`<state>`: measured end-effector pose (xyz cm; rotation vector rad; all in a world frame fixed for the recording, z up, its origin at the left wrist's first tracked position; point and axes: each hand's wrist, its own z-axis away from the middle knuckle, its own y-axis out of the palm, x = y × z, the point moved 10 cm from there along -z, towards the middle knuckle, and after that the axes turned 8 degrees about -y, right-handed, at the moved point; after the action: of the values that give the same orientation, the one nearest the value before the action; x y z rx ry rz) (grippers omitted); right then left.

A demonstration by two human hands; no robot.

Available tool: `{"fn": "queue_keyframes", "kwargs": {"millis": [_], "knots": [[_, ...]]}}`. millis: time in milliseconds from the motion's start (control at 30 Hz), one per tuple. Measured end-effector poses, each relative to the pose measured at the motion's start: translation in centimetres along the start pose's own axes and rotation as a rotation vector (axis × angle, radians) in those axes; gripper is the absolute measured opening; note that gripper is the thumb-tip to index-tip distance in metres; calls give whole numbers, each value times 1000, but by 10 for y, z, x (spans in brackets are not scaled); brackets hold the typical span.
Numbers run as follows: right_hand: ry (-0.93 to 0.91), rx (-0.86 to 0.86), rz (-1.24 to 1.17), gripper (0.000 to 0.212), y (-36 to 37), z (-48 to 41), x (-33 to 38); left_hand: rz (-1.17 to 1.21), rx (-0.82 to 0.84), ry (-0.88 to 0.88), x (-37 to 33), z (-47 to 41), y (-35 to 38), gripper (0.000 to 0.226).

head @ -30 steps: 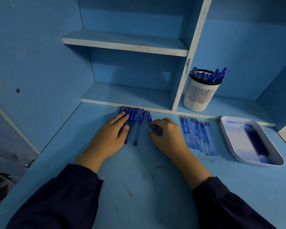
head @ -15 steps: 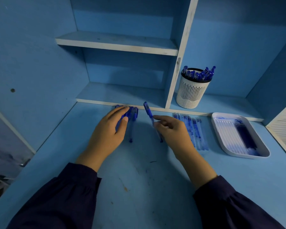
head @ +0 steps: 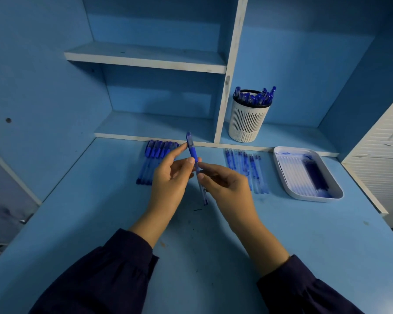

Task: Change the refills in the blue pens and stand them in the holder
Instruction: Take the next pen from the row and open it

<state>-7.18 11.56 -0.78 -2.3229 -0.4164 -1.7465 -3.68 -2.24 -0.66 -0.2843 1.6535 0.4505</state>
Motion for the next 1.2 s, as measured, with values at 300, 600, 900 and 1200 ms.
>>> {"fn": "queue_keyframes", "kwargs": {"millis": [300,600,900,1200], "knots": [[-112,-174,-4,21,-37,2,15,-25,72,26,-3,10,11,36],[-107,-199,-51,24,-51,-2,15,-312,196,80,4,23,30,33],[-118,-248,-61,19,-52,2,9,-259,212,76,9,21,34,27],[-170,-269,-123,22,-45,6,9,-309,253,180,5,22,36,34]]}}
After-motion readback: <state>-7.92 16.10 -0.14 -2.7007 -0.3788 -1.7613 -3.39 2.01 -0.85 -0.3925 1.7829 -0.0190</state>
